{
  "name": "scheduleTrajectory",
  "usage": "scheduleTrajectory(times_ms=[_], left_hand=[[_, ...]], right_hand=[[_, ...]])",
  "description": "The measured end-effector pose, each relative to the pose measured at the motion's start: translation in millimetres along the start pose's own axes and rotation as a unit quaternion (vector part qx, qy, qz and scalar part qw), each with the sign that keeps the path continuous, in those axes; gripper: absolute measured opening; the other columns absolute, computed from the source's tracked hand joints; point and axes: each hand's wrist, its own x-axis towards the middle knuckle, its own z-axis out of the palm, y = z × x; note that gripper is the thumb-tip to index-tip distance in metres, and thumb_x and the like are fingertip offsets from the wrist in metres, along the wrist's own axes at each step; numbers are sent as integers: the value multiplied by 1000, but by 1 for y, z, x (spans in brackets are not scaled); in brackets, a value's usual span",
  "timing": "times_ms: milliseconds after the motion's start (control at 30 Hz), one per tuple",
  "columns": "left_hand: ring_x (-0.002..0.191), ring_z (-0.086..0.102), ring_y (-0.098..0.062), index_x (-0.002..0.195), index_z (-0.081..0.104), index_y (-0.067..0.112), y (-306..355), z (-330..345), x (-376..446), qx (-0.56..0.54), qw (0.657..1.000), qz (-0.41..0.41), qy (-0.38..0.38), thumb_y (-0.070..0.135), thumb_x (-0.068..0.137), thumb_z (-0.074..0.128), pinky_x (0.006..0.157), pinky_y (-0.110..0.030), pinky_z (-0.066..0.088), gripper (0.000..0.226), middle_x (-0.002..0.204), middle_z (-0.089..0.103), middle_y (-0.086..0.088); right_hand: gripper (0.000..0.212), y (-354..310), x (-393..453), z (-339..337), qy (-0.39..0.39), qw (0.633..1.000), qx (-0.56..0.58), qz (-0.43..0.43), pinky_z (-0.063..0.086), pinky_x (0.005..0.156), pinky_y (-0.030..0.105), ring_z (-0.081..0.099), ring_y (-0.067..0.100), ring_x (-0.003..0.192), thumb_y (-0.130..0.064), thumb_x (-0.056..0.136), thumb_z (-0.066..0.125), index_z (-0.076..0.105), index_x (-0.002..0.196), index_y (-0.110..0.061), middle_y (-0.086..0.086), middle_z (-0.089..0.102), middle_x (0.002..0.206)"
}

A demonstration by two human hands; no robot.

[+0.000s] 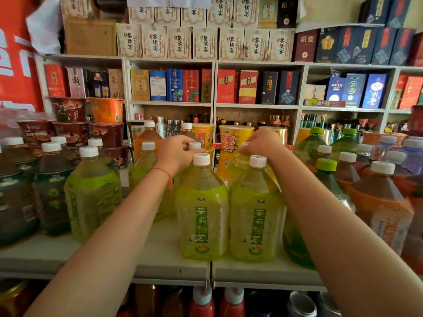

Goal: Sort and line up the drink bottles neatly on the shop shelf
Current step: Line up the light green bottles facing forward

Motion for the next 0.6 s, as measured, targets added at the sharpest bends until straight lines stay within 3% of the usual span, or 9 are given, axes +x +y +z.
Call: scheduleTrajectory(times_ms=[67,200,333,400,500,600], left_hand=[[104,70,-19,115,73,13,0,-1,-4,-16,1000,-8,-3,27,77,88,93,-44,57,43,114,75,-5],[96,70,-14,107,74,18,9,-2,-9,-10,1000,8,-15,29,75,90,88,-40,59,38,109,76,-3],[90,71,-14,87,70,28,11,-4,-11,-30,999,-12,-18,32,69,93,86,-41,60,29,96,77,3],[88,71,-15,79,66,31,14,-5,-14,-29,999,-15,-6,33,68,94,84,-41,61,31,92,76,3],[83,68,-18,75,60,28,21,-2,-17,-7,1000,0,7,44,62,94,76,-38,59,41,84,71,2],[80,64,-17,76,56,27,26,1,-18,8,1000,20,5,49,67,90,69,-35,54,42,82,66,4]], right_hand=[[54,3,-4,-6,-5,1000,-5,-19,52,78,32,66,24,105,-45,85,74,71,117,-2,11,69,120],[57,5,-17,-18,-36,998,19,-37,53,96,40,64,29,113,-46,85,74,70,118,0,15,68,123],[43,2,-34,-28,-75,995,9,-62,51,97,42,62,30,114,-39,89,71,72,117,-6,12,67,122],[39,4,-39,-32,-81,994,22,-63,51,89,37,63,27,113,-37,91,71,72,117,-8,10,68,122],[38,3,-43,-30,-75,993,56,-65,44,82,29,61,23,114,-35,90,72,73,117,-8,8,68,125],[36,2,-43,-30,-78,993,49,-74,45,78,28,62,22,114,-31,95,65,71,122,-7,8,67,126]])
